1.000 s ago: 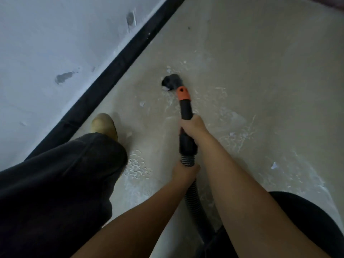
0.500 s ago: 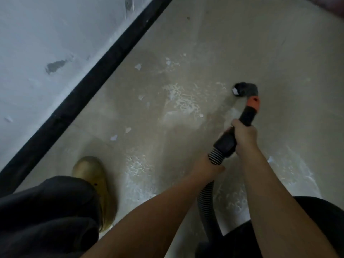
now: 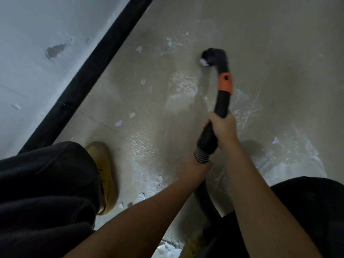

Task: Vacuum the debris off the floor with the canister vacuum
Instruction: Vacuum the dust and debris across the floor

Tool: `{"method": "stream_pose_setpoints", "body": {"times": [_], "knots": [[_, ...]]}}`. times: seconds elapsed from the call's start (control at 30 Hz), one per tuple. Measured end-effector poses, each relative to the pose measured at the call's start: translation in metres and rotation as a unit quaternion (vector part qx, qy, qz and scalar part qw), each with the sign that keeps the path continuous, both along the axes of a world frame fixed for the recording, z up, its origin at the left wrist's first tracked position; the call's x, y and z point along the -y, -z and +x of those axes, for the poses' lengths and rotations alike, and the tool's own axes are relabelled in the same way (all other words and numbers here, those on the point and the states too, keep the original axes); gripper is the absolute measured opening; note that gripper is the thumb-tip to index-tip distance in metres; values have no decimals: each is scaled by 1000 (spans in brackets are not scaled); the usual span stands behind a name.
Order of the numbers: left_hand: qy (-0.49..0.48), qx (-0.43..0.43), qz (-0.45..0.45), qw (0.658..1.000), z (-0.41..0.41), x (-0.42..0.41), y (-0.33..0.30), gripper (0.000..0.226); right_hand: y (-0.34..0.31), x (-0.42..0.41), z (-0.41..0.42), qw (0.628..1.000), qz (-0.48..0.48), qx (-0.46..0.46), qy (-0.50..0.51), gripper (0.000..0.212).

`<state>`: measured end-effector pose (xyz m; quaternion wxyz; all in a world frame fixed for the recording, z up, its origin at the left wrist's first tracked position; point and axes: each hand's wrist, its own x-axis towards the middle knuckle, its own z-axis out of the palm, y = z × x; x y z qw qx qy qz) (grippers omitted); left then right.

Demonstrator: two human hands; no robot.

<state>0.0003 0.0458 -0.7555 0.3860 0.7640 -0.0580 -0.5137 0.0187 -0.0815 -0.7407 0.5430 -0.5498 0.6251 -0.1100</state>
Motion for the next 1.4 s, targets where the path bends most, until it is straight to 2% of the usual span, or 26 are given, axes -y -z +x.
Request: {"method": "stream_pose_setpoints", "body": {"times": [0.07,0.1,0.17,0.2,0.27,0.37,0.4,0.47,0.53,0.57,0.63,0.73,0.8,0.87,0.93,1.0,1.1,1.17,1.23,1.3,1.33,1.4], "knots": [[50,-16,-43,998,1,10,-12,22,-2,20,-26,992,-1,0,130,34],[65,-22,-50,996,1,13,-15,21,-1,26,-34,986,5,1,164,32],[54,-22,-46,997,-4,8,-16,23,3,24,-34,985,17,6,170,23],[28,-19,-38,999,-7,0,-14,25,5,16,-27,990,18,4,139,20],[-53,-16,-4,998,-16,-22,-4,25,10,-16,-6,1000,11,-25,9,17],[-137,24,94,986,-24,-55,8,15,10,-75,27,979,55,-19,-197,16],[-151,29,110,982,-23,-62,10,21,8,-89,35,969,68,-10,-239,15],[-182,-1,74,980,-20,-64,10,33,7,-94,40,960,76,-3,-271,13],[-159,-18,54,986,-17,-54,7,27,7,-76,32,972,61,-10,-226,14],[-101,-4,64,993,-16,-47,5,19,7,-62,23,984,50,-17,-172,14],[2,12,44,999,-11,-30,2,18,9,-30,0,999,31,-27,-23,16],[84,-10,-17,996,2,0,-3,33,5,11,-29,986,-9,-64,155,34],[120,-5,-5,993,13,15,-4,25,6,24,-21,983,-3,-19,181,32],[81,1,20,996,27,21,1,5,10,23,11,989,3,-1,148,21],[-7,12,48,999,48,13,12,25,21,10,57,998,6,10,67,14],[-90,22,62,994,64,-4,18,21,25,-12,97,998,21,24,-47,11],[-183,30,68,980,81,-23,19,10,21,-45,137,976,67,43,-203,10],[-182,48,66,980,87,-23,20,16,20,-45,143,970,73,51,-227,11],[-129,64,57,988,93,-14,20,18,20,-28,134,986,60,65,-144,16],[-36,58,45,997,102,9,19,15,22,5,117,997,23,67,-7,15],[21,56,39,997,107,23,18,16,20,22,106,996,7,62,59,10],[119,57,20,991,118,52,15,17,17,55,89,985,0,59,165,16]]}}
